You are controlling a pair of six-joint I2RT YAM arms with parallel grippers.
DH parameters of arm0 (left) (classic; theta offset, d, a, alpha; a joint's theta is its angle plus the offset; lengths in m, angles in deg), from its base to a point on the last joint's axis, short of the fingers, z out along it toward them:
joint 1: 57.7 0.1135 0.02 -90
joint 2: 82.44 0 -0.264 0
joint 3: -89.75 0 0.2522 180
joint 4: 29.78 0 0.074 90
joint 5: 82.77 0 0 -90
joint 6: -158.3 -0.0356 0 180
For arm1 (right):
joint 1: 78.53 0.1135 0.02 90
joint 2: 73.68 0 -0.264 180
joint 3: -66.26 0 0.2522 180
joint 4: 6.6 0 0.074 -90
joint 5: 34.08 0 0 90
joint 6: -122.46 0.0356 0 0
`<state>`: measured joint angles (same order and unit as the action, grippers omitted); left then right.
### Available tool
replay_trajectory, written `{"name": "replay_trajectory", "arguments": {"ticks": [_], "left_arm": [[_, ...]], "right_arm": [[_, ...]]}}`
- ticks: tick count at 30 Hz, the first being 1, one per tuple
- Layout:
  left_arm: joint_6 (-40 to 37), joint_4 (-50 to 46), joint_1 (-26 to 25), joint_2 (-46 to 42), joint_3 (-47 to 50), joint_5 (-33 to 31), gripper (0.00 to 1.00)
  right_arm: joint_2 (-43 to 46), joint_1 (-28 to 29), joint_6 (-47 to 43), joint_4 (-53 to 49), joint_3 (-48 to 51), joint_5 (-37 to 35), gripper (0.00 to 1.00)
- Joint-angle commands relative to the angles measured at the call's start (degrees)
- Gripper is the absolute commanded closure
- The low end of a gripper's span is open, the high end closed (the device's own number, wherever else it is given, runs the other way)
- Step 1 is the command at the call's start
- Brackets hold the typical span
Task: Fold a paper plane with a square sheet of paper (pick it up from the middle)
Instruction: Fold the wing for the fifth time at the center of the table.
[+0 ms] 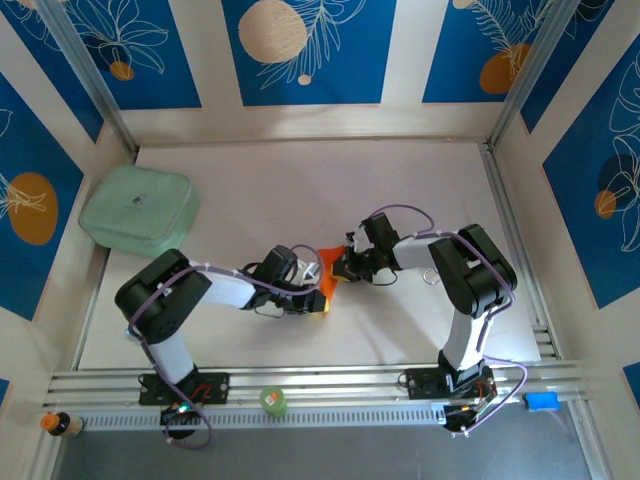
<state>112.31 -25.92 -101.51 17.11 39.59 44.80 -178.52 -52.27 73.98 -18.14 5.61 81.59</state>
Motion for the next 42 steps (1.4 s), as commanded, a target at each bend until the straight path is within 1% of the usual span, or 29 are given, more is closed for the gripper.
{"name": "replay_trajectory", "arguments": {"ticks": [1,5,8,10,11,15,17,19,20,25,27,36,42], "left_arm": [[-0.68,-11.83,-2.45,1.08,3.92,2.74,0.82],[-0.46,-12.9,-2.49,-3.27,4.75,0.58,0.71],[-0.76,-16.08,-2.43,-8.16,4.47,-3.35,0.67],[-0.62,-17.8,-2.4,-11.17,3.77,-6.22,0.67],[-0.47,-18.12,-2.37,-12.21,3.27,-7.26,0.7],[0.28,-16.36,-1.93,-14.28,-0.08,-10.12,0.88],[1.0,-14.55,-1.38,-13.3,-2.05,-10.4,0.94],[2.13,-11.37,-0.64,-11.29,-4.12,-9.33,0.99],[2.77,-9.81,-0.49,-10.29,-4.83,-8.61,1.0],[6.33,-2.51,-0.05,-3.12,-8.98,-4.06,1.0],[7.18,-1.69,-0.12,-0.48,-10.21,-2.88,1.0],[6.62,-0.14,-0.09,5.0,-11.76,-3.82,1.0],[6.09,-0.37,-0.05,6.57,-8.96,-4.29,1.0]], "right_arm": [[-3.27,0.89,-0.47,-4.06,0.36,-5.36,0.94],[-3.18,0.9,-0.56,-4.14,0.27,-5.24,0.94],[-3.0,0.9,-0.56,-4.28,0.22,-5.19,0.94],[-2.92,0.9,-0.56,-4.44,0.12,-5.05,0.94],[-2.83,0.9,-0.63,-4.46,0.11,-5.12,0.94],[-2.65,0.9,-0.56,-4.51,0.09,-5.19,0.94],[-2.74,0.94,-0.57,-4.48,0.13,-5.08,0.94],[-2.74,0.98,-0.57,-4.55,0.14,-5.1,0.94],[-2.74,0.98,-0.56,-4.63,-0.02,-5.08,0.94],[-2.61,0.99,-0.65,-4.94,-0.13,-5.1,0.94],[-2.48,1.07,-0.56,-4.94,-0.13,-5.19,0.94],[-2.21,1.08,-0.56,-5.05,0.05,-5.28,0.94],[-2.29,1.16,-0.65,-5.21,0.05,-5.24,0.94]]}}
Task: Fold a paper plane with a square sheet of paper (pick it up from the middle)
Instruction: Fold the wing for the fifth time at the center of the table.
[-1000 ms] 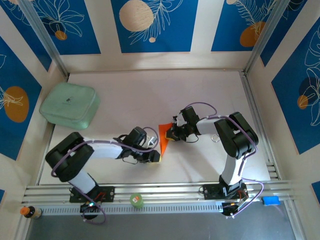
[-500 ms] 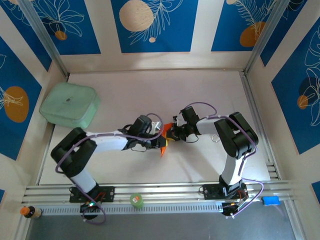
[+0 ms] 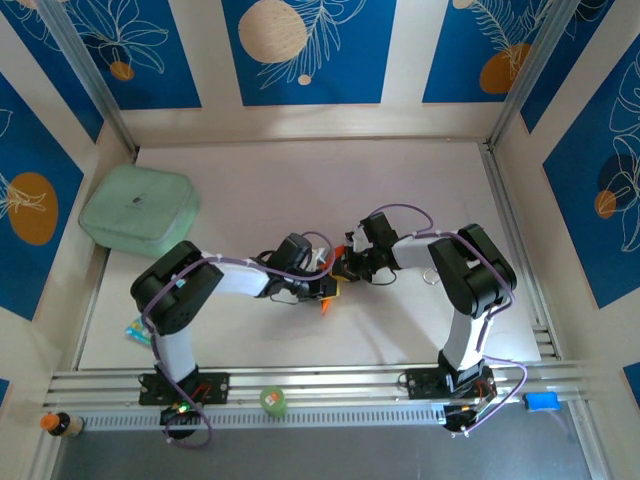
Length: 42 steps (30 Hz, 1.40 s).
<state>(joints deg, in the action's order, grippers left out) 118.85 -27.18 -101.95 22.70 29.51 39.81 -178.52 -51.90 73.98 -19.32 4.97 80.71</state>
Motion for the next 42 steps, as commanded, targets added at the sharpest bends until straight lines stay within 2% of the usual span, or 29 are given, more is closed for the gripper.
{"name": "replay_trajectory", "arguments": {"ticks": [1,11,18,24,30,36,42], "left_arm": [[-0.36,1.04,0.31,1.12,1.82,0.82,1.0],[1.53,4.17,-0.87,0.87,8.01,3.5,1.0],[-0.32,-0.68,-1.6,-2.42,9.31,5.41,1.0],[-3.11,-6.83,-3.27,-4.54,10.33,4.66,0.99],[-2.76,-7.61,-4.44,-6.68,13.51,3.8,1.0],[-3.12,-6.75,-5.83,-8.93,13.96,5.91,1.0],[-3.34,-7.04,-4.84,-17.42,12.47,1.23,1.0]], "right_arm": [[-2.31,0.75,-0.65,-4.02,0.64,-4.4,0.94],[-2.77,0.7,-0.65,-4.11,0.64,-4.72,0.94],[-2.85,0.64,-0.82,-4.51,0.59,-5.26,0.95],[-2.8,0.64,-0.82,-4.83,0.39,-5.55,0.95],[-2.89,0.71,-0.73,-4.67,0.59,-5.44,0.95],[-2.92,0.79,-0.74,-4.64,0.51,-5.46,0.95],[-2.65,0.78,-0.65,-4.67,0.51,-5.27,0.95]]}}
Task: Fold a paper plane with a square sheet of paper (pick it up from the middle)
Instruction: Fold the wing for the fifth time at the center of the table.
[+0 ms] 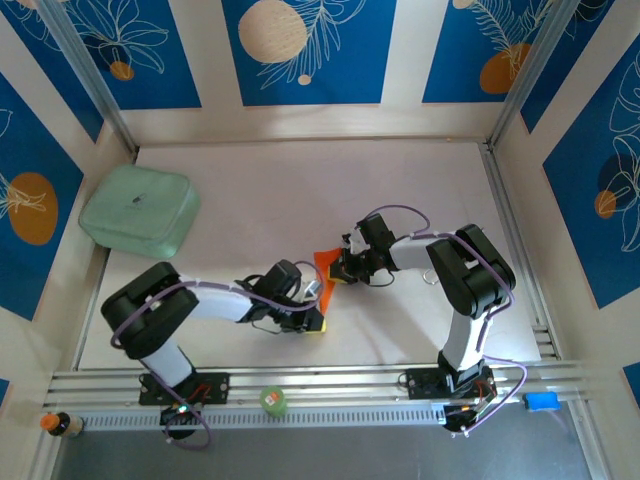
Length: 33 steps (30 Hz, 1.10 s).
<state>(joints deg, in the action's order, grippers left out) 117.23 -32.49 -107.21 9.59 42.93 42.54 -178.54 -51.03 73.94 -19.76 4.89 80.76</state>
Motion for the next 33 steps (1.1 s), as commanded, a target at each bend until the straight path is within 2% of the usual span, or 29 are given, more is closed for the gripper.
{"name": "replay_trajectory", "arguments": {"ticks": [1,5,9,15,20,29,33], "left_arm": [[-1.65,-1.82,0.91,-5.22,-1.43,-2.49,1.0],[-1.05,-1.09,4.03,-5.23,-4.58,-5.91,1.0],[-0.6,0.42,6.51,0.88,-9.16,-5.05,1.0],[-0.67,2.05,6.71,9.01,-14.93,-3.85,1.0],[-1.91,0.87,6.72,12.38,-15.8,-4.31,1.0],[-5.48,-1.47,5.78,15.68,-9.74,-5.97,1.0],[-7.68,0.14,5.55,15.17,-4.65,-4.24,1.0]], "right_arm": [[-2.55,-0.09,-0.58,-4.27,0.6,-5.28,0.95],[-2.39,-0.17,-0.35,-4.09,0.62,-5.02,0.95],[-2.28,-0.17,-0.17,-3.94,0.81,-4.88,0.95],[-2.24,-0.17,-0.04,-3.69,0.77,-4.37,0.95],[-2.02,-0.17,0.33,-3.45,0.86,-4.01,0.95],[0.09,-0.41,0.45,-4.31,0.76,-4.46,0.94],[4.2,-1.45,-0.07,-5.38,1.39,-5.29,0.94]]}}
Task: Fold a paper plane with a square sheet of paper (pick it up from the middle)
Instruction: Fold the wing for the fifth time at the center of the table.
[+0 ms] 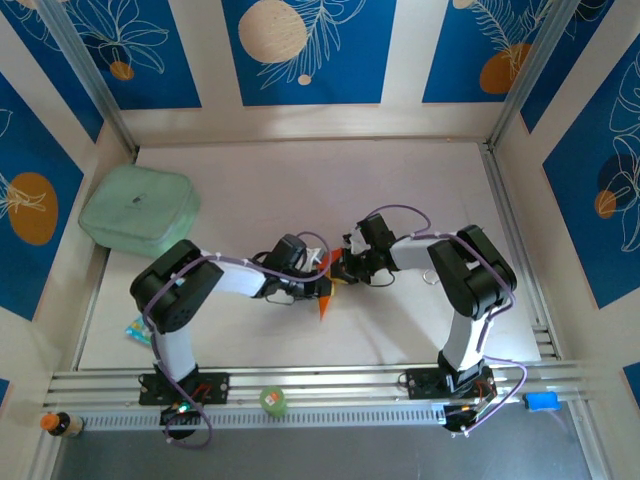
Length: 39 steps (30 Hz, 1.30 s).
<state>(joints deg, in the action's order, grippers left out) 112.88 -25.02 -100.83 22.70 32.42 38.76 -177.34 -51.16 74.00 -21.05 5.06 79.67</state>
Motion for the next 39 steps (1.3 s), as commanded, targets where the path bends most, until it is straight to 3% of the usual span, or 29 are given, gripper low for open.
{"name": "replay_trajectory", "arguments": {"ticks": [1,10,21,39], "left_arm": [[-3.96,-6.75,-0.88,1.76,6.88,0.34,1.0],[-10.74,-11.26,-0.88,0.05,6.31,4.09,1.0],[-9.89,-11.64,-0.87,0.06,5.49,3.01,1.0],[-8.41,-9.63,-0.9,1.12,7.07,2.83,1.0]], "right_arm": [[4.3,-1.76,-0.33,-4.11,1.53,-4.4,0.93],[14.7,-2.59,-2.64,-0.21,6.58,-2.75,0.93],[6.47,3.82,-5.2,0.27,2.88,-3.81,0.94],[-0.19,-4.79,-3.92,1.81,0.77,-5.03,0.94]]}}
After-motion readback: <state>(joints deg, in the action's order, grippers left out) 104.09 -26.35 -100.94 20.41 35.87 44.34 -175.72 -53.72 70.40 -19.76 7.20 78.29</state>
